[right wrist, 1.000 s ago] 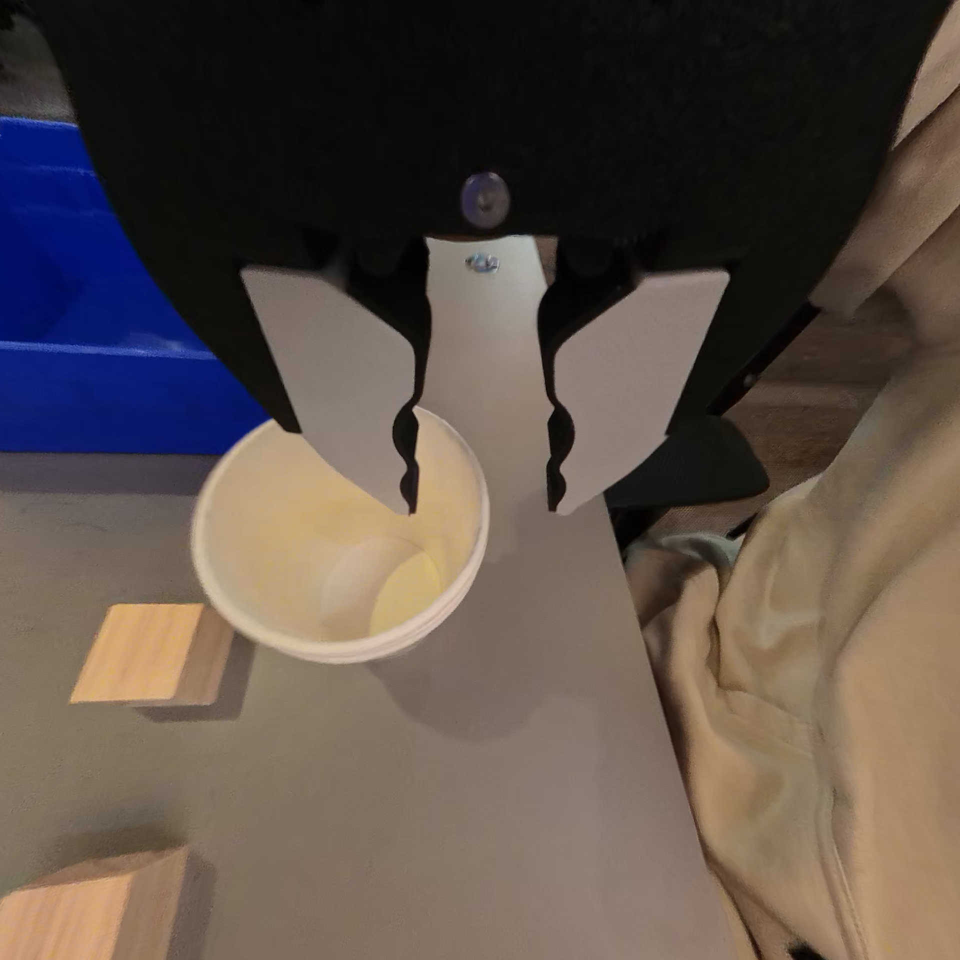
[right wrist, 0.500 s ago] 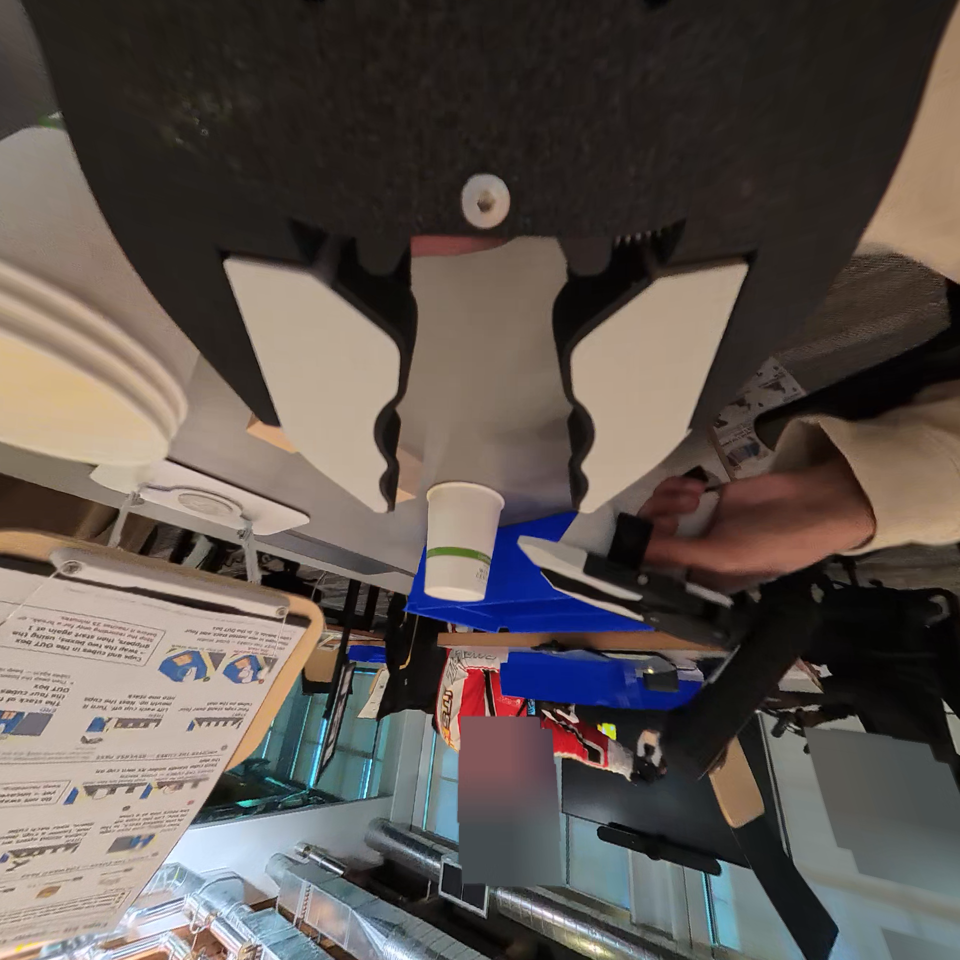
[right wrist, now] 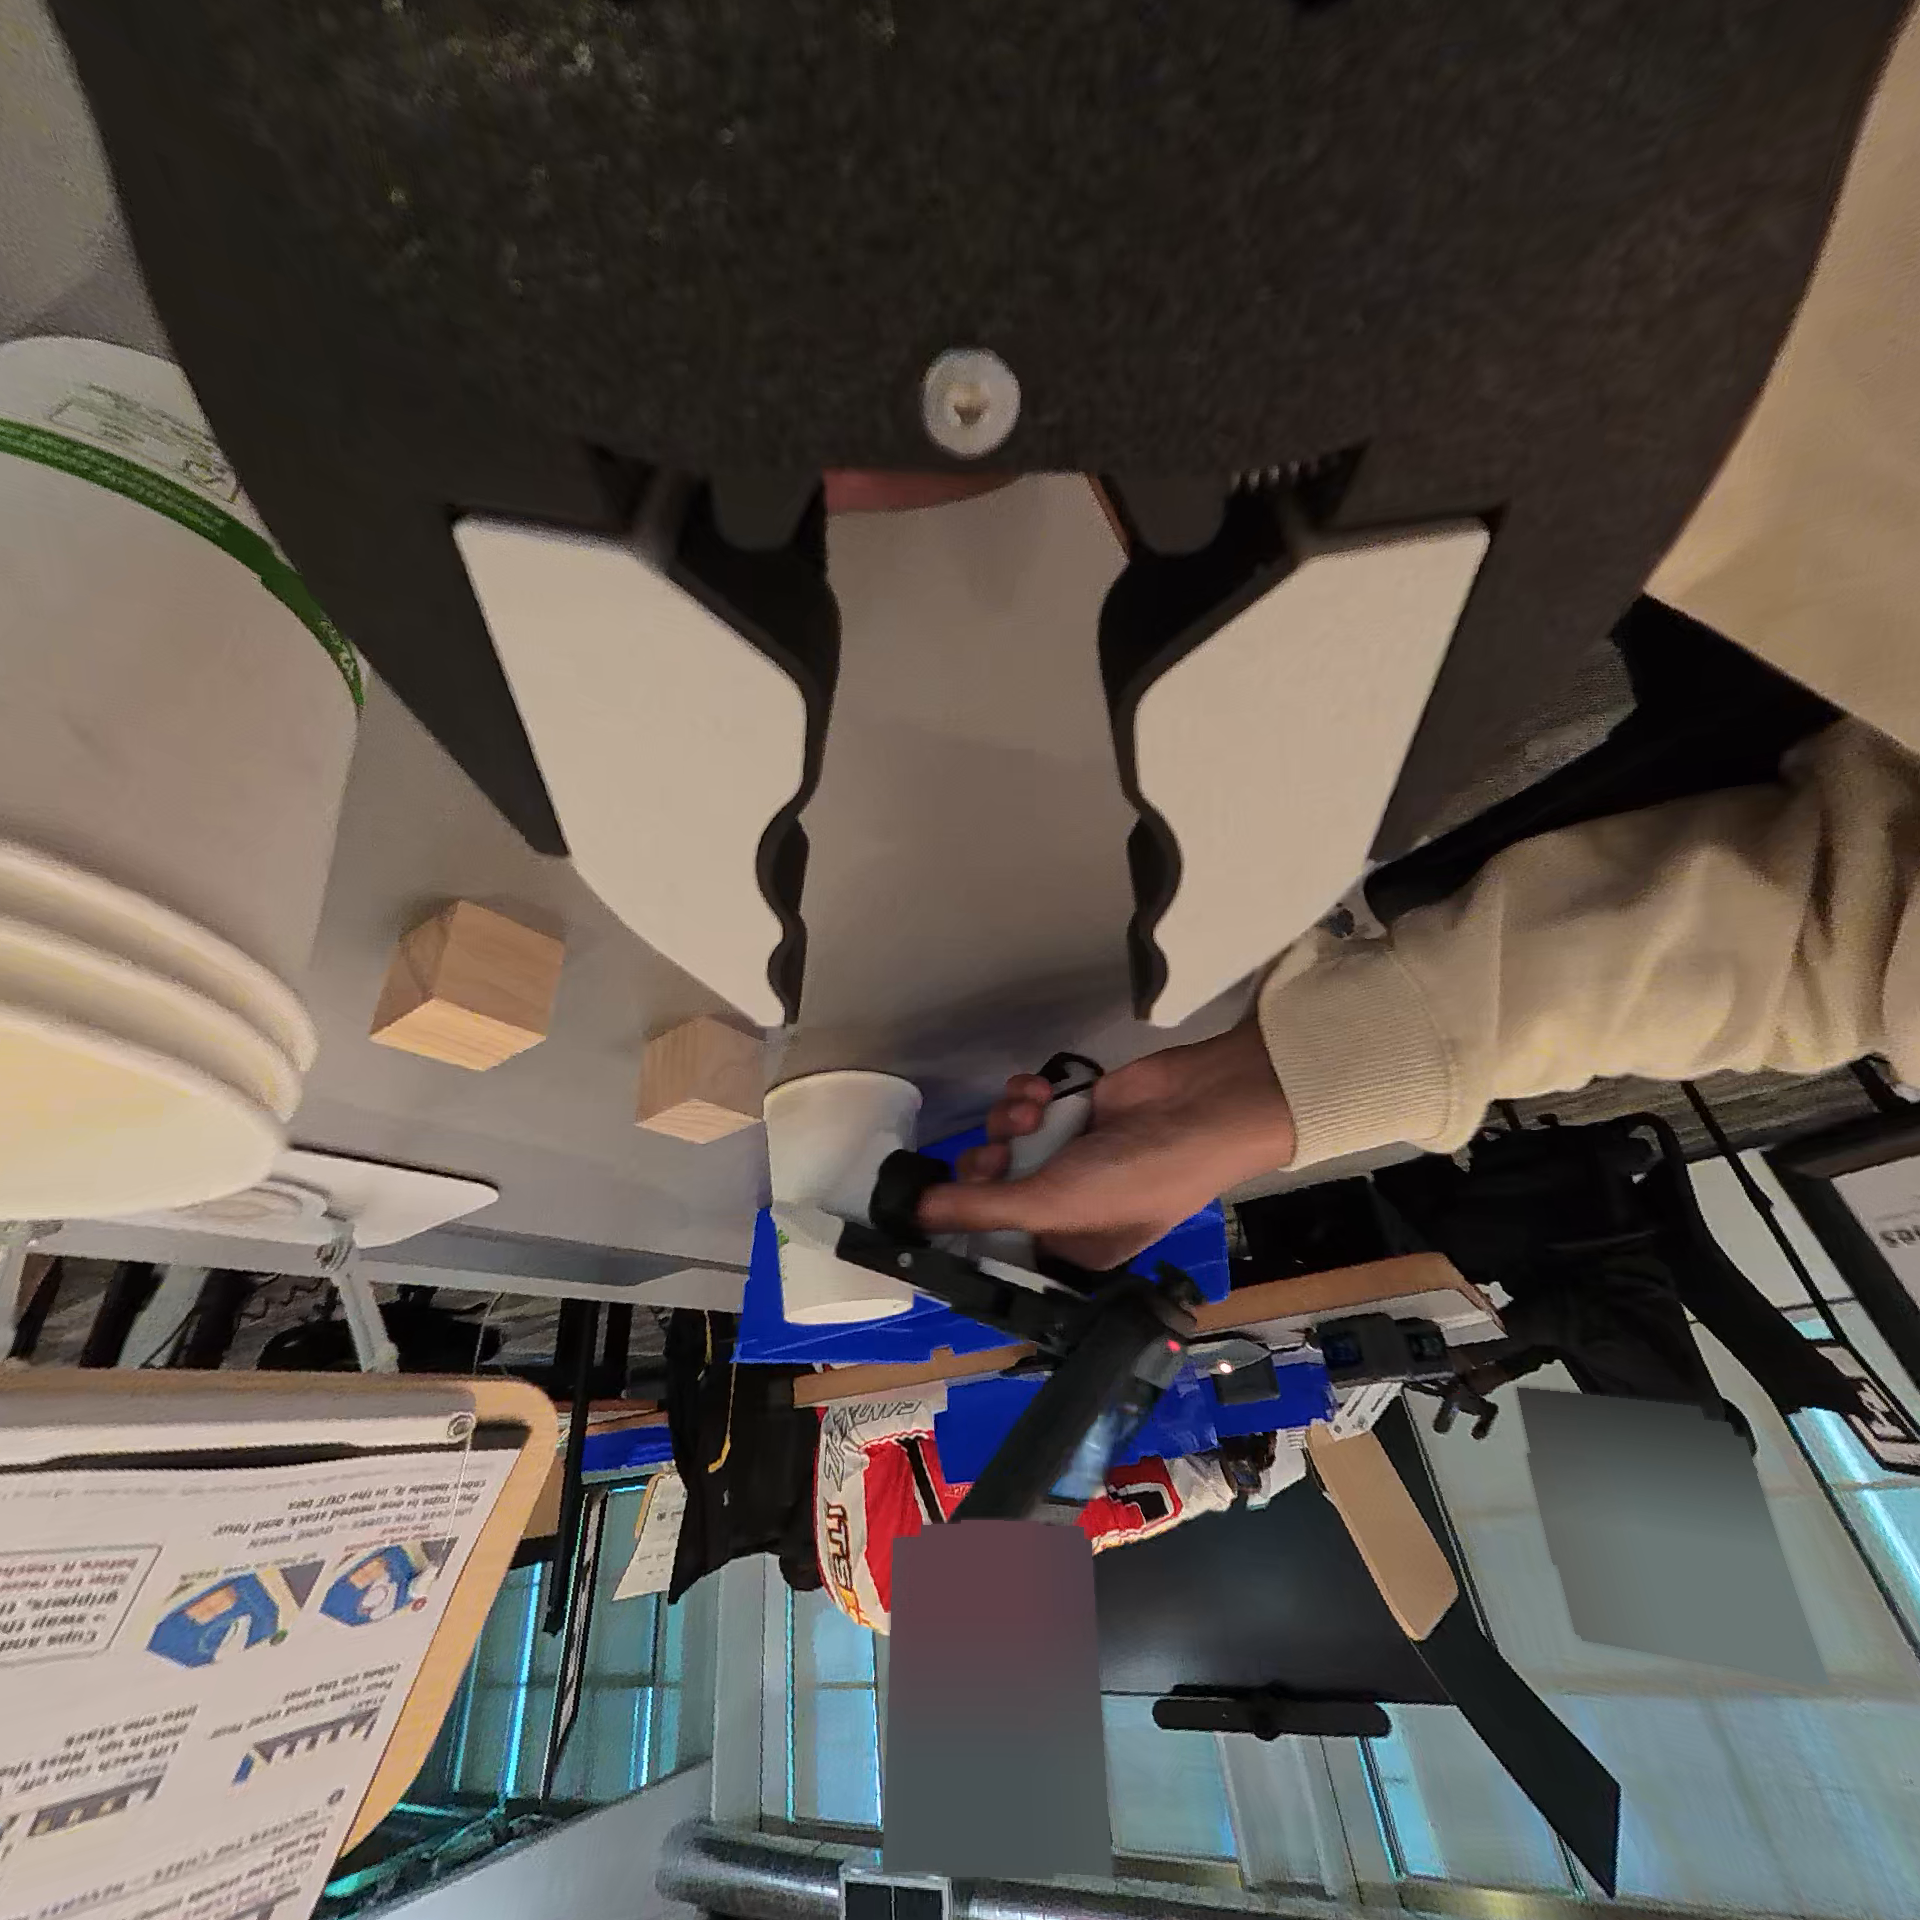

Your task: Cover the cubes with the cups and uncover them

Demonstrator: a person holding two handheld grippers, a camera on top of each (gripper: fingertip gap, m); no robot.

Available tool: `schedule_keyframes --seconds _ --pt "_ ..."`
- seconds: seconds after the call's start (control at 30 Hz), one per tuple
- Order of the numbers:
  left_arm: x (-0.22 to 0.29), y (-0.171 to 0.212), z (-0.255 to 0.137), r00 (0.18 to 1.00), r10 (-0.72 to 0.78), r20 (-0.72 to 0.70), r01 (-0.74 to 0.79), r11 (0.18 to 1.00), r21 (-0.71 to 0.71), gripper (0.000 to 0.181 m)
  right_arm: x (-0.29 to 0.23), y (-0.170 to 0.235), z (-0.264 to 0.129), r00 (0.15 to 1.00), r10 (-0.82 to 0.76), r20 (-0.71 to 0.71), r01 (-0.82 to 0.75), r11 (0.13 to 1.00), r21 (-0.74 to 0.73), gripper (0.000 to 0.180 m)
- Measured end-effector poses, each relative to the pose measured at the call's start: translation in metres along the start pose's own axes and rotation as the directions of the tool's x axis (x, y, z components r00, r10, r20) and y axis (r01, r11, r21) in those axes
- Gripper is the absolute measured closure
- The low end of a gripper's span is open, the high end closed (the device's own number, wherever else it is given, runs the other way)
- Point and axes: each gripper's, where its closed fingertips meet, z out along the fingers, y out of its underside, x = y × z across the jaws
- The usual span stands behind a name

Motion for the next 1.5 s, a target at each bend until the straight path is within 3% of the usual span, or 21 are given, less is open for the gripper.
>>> schedule_keyframes --seconds 0.17,0.3,0.4,0.53,0.6,0.67,0.8,0.9,0.97,1.07,1.2,1.23,1.3,1.4,1.5 --pt "-0.015 -0.004 0.019 0.995 0.023 0.097 -0.022 1.000 -0.019 0.088 0.007 -0.002 -0.003 0.998 0.057 0.003 -0.057 0.998 0.005 0.120" --pt "-0.015 -0.002 0.024 0.998 -0.009 0.055 0.012 0.998 -0.054 0.091 0.008 0.002 -0.002 0.997 0.071 0.010 -0.071 0.997 -0.013 0.121" --pt "-0.006 -0.015 0.010 0.999 -0.038 -0.025 0.037 0.999 -0.032 0.091 0.009 0.000 -0.002 0.998 0.063 0.004 -0.063 0.998 -0.004 0.122" --pt "0.003 -0.070 -0.037 0.986 -0.026 -0.168 0.050 0.989 0.138 0.091 0.013 -0.001 -0.004 0.998 0.066 -0.005 -0.066 0.998 0.001 0.123" --pt "0.014 -0.097 -0.070 0.947 -0.026 -0.321 0.106 0.966 0.235 0.091 0.015 -0.002 -0.004 0.995 0.097 -0.002 -0.097 0.995 0.007 0.123" --pt "0.026 -0.104 -0.096 0.872 -0.042 -0.487 0.177 0.956 0.233 0.091 0.018 -0.003 -0.005 0.993 0.122 0.000 -0.122 0.992 0.016 0.123" --pt "0.034 -0.100 -0.124 0.749 -0.079 -0.657 0.301 0.925 0.231 0.091 0.020 -0.003 -0.004 0.987 0.162 0.014 -0.162 0.986 0.027 0.129" --pt "0.052 -0.100 -0.151 0.631 0.027 -0.775 0.333 0.893 0.302 0.091 0.005 -0.018 0.004 0.957 0.259 0.131 -0.267 0.963 0.048 0.135" --pt "0.073 -0.106 -0.181 0.501 0.125 -0.857 0.365 0.866 0.340 0.092 -0.007 -0.039 0.014 0.895 0.374 0.241 -0.392 0.919 0.030 0.130" --pt "0.104 -0.116 -0.224 0.319 0.244 -0.916 0.406 0.838 0.365 0.092 -0.024 -0.087 0.022 0.664 0.577 0.475 -0.647 0.762 -0.022 0.129" --pt "0.132 -0.121 -0.249 0.226 0.332 -0.916 0.419 0.816 0.399 0.091 -0.035 -0.126 0.032 0.355 0.690 0.631 -0.817 0.557 -0.149 0.129" --pt "0.137 -0.120 -0.251 0.209 0.341 -0.917 0.415 0.818 0.398 0.091 -0.038 -0.130 0.035 0.303 0.697 0.650 -0.834 0.524 -0.173 0.137" --pt "0.146 -0.114 -0.252 0.198 0.354 -0.914 0.401 0.821 0.405 0.091 -0.039 -0.134 0.038 0.223 0.703 0.675 -0.864 0.463 -0.197 0.153" --pt "0.146 -0.110 -0.253 0.170 0.329 -0.929 0.419 0.829 0.370 0.092 -0.034 -0.129 0.038 0.170 0.699 0.694 -0.884 0.420 -0.206 0.176" --pt "0.143 -0.101 -0.249 0.171 0.295 -0.940 0.400 0.851 0.340 0.092 -0.036 -0.124 0.039 0.154 0.713 0.684 -0.878 0.417 -0.237 0.178"
